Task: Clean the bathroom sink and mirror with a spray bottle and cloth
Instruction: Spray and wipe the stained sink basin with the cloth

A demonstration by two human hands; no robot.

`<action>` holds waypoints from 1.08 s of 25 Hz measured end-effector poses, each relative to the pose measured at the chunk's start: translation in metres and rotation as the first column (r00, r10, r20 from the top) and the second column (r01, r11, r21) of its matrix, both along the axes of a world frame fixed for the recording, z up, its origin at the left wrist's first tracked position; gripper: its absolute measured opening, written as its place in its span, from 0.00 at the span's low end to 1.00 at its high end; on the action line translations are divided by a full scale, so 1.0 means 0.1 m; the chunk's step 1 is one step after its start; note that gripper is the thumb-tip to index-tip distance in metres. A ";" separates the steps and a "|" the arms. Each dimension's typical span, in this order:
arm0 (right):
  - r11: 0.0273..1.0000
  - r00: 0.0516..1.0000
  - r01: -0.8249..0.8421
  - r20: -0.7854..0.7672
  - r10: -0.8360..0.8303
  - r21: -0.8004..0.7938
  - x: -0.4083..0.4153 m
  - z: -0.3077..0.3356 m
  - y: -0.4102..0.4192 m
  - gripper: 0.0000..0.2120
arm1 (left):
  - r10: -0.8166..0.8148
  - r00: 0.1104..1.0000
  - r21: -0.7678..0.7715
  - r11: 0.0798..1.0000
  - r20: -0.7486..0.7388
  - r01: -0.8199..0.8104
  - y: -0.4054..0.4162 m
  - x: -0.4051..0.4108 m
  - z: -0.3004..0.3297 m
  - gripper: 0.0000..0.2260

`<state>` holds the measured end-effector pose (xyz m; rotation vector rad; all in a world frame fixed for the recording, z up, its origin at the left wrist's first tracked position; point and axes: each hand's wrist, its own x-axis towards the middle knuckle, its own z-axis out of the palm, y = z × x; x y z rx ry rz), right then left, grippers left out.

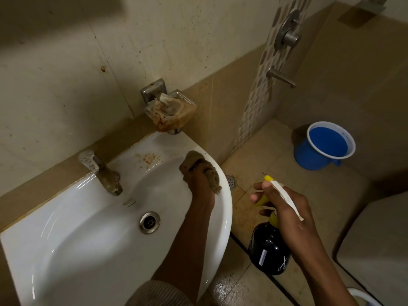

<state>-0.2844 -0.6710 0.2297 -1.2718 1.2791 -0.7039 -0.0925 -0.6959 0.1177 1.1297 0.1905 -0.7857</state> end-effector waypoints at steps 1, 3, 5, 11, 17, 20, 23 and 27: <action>1.000 1.000 0.000 0.004 0.000 -0.008 -0.01 0.01 0.00 0.13 | -0.108 0.992 0.029 0.994 0.063 0.106 0.02 -0.06 0.07 0.13; 1.000 1.000 0.003 0.003 -0.002 -0.018 -0.01 0.04 0.01 0.14 | -0.344 0.929 0.178 0.931 0.136 0.318 0.04 -0.23 0.26 0.15; 1.000 1.000 0.012 0.004 -0.012 -0.013 -0.02 0.08 0.03 0.13 | -0.605 0.750 0.246 0.796 0.268 0.553 0.02 -0.45 0.38 0.18; 0.998 0.998 0.056 0.035 -0.055 -0.034 -0.30 0.27 0.03 0.15 | -0.386 0.879 0.066 0.921 0.280 0.384 0.32 -0.36 0.51 0.20; 0.997 0.997 -0.053 0.064 0.050 0.049 0.04 0.12 0.06 0.11 | 0.122 0.992 -0.023 0.992 0.011 -0.122 0.90 0.17 0.23 0.21; 0.935 0.935 -0.353 0.035 0.352 0.030 0.43 0.06 0.24 0.12 | 0.246 0.955 -0.045 0.966 -0.163 -0.256 1.21 0.17 0.16 0.11; 0.889 0.890 -0.457 -0.025 0.456 -0.036 0.76 -0.03 0.42 0.13 | 0.331 0.919 -0.092 0.930 -0.214 -0.356 1.47 0.16 0.08 0.13; 0.912 0.914 -0.406 -0.028 0.405 -0.064 0.94 -0.06 0.50 0.12 | 0.339 0.938 -0.009 0.941 0.078 -0.339 1.54 0.21 0.03 0.19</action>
